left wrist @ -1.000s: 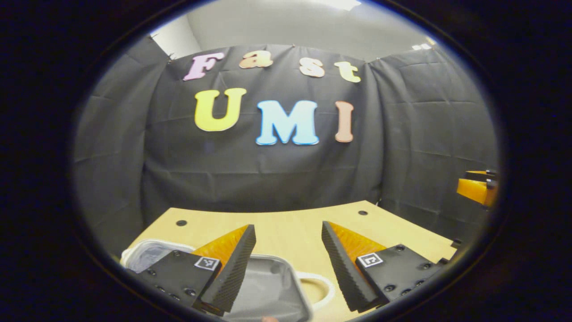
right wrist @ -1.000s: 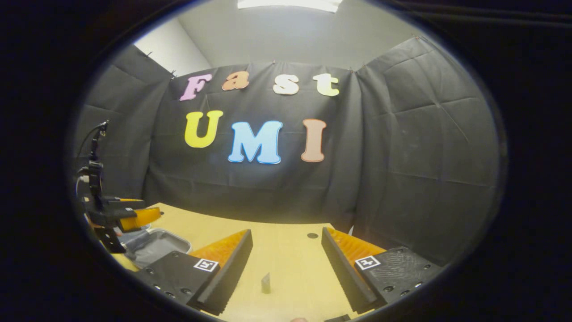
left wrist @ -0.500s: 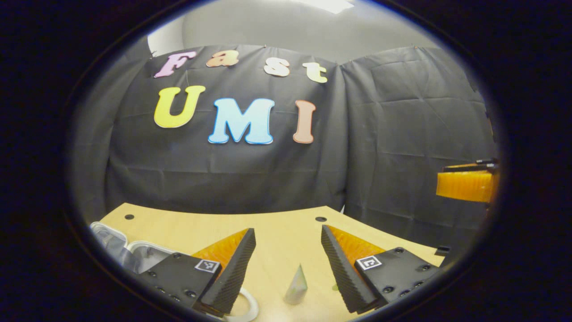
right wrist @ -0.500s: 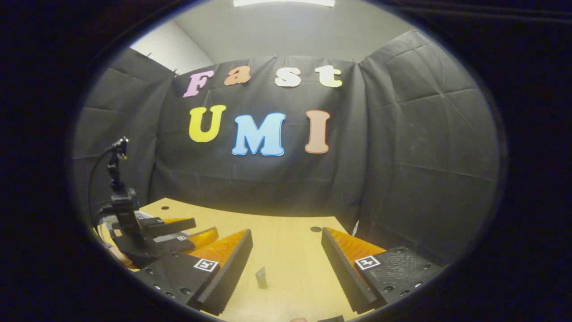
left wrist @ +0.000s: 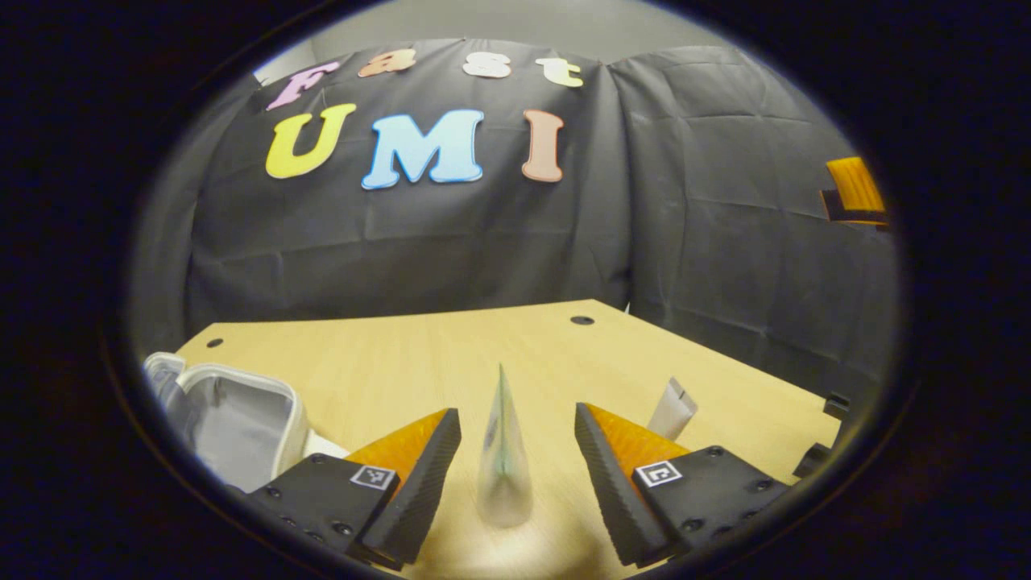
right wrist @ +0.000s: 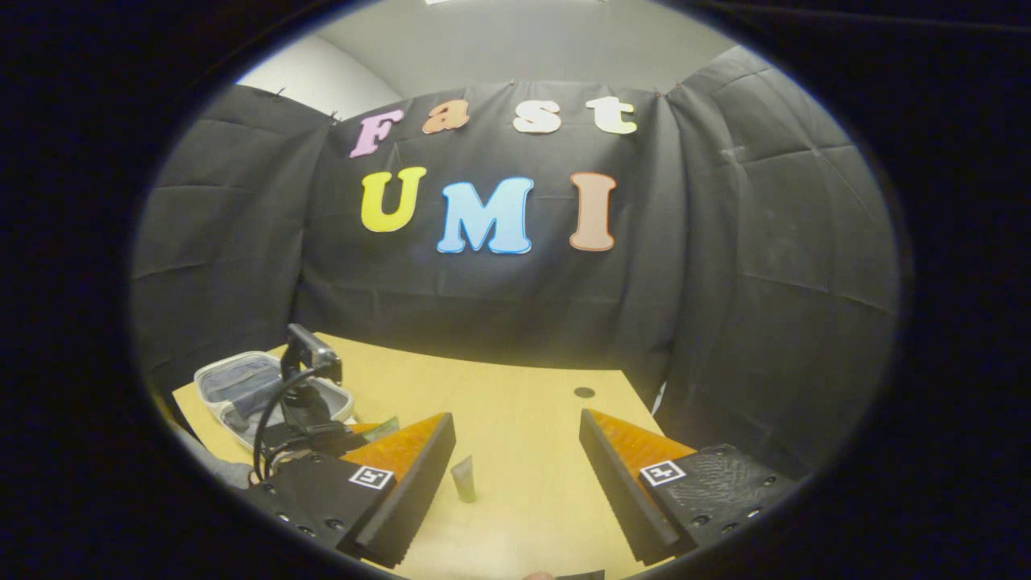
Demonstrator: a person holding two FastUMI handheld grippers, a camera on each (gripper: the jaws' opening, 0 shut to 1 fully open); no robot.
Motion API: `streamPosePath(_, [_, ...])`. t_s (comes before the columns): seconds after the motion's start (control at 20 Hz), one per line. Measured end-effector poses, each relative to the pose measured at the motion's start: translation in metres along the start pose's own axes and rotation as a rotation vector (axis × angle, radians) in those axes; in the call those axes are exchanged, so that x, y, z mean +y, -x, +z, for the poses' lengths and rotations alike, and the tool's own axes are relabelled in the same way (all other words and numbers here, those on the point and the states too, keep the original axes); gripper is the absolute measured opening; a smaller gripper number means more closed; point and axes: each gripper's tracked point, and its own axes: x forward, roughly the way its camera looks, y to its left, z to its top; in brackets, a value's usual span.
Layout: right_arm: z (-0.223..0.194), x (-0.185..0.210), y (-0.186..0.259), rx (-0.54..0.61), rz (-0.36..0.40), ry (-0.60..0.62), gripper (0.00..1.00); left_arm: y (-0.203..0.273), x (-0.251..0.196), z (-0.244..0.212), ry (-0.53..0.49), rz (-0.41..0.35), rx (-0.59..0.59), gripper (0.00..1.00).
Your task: First open the suitcase, pack the skin care products into it, and then close the suitcase.
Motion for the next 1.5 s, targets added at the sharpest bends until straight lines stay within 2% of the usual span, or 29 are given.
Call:
streamPosePath(0.1, [0.0, 0.0, -0.005, -0.004, 0.009, 0.011, 0.94, -0.009, 0.001, -0.018, 0.019, 0.004, 0.058, 0.92])
streamPosePath(0.15, [0.001, 0.0, -0.008, -0.008, 0.013, 0.013, 0.94, -0.013, 0.002, -0.028, 0.027, 0.012, 0.087, 0.87])
streamPosePath(0.25, [0.0, 0.002, -0.018, -0.008, 0.024, 0.005, 0.94, -0.011, 0.013, -0.032, 0.021, 0.049, 0.109, 0.7])
streamPosePath(0.35, [-0.006, 0.008, -0.031, 0.007, 0.038, -0.018, 0.94, -0.014, 0.014, -0.032, 0.018, 0.031, 0.125, 0.48])
streamPosePath(0.45, [-0.013, 0.016, -0.041, 0.029, 0.053, -0.037, 0.94, -0.013, 0.011, -0.031, 0.022, 0.013, 0.161, 0.45])
streamPosePath(0.6, [-0.025, 0.026, -0.056, 0.063, 0.063, -0.032, 0.94, 0.001, 0.012, -0.031, 0.097, -0.03, 0.255, 0.42])
streamPosePath(0.8, [-0.048, 0.041, -0.076, 0.112, 0.082, -0.016, 0.95, 0.035, 0.025, 0.015, 0.228, -0.046, 0.252, 0.42])
streamPosePath(1.0, [-0.099, 0.056, -0.1, 0.207, 0.102, -0.001, 0.94, 0.089, 0.058, 0.077, 0.305, -0.018, 0.191, 0.45])
streamPosePath(1.15, [-0.153, 0.063, -0.119, 0.318, 0.11, -0.012, 0.94, 0.124, 0.101, 0.091, 0.311, 0.047, 0.185, 0.42])
streamPosePath(1.2, [-0.173, 0.063, -0.124, 0.379, 0.109, -0.01, 0.92, 0.132, 0.117, 0.084, 0.312, 0.075, 0.201, 0.39])
streamPosePath(1.3, [-0.199, 0.062, -0.132, 0.441, 0.103, 0.012, 0.87, 0.148, 0.149, 0.071, 0.321, 0.132, 0.24, 0.42])
streamPosePath(1.35, [-0.204, 0.06, -0.133, 0.457, 0.096, 0.026, 0.7, 0.154, 0.163, 0.063, 0.323, 0.156, 0.26, 0.42])
streamPosePath(1.5, [-0.206, 0.059, -0.127, 0.486, 0.068, 0.003, 0.32, 0.164, 0.2, 0.034, 0.348, 0.197, 0.327, 0.42])
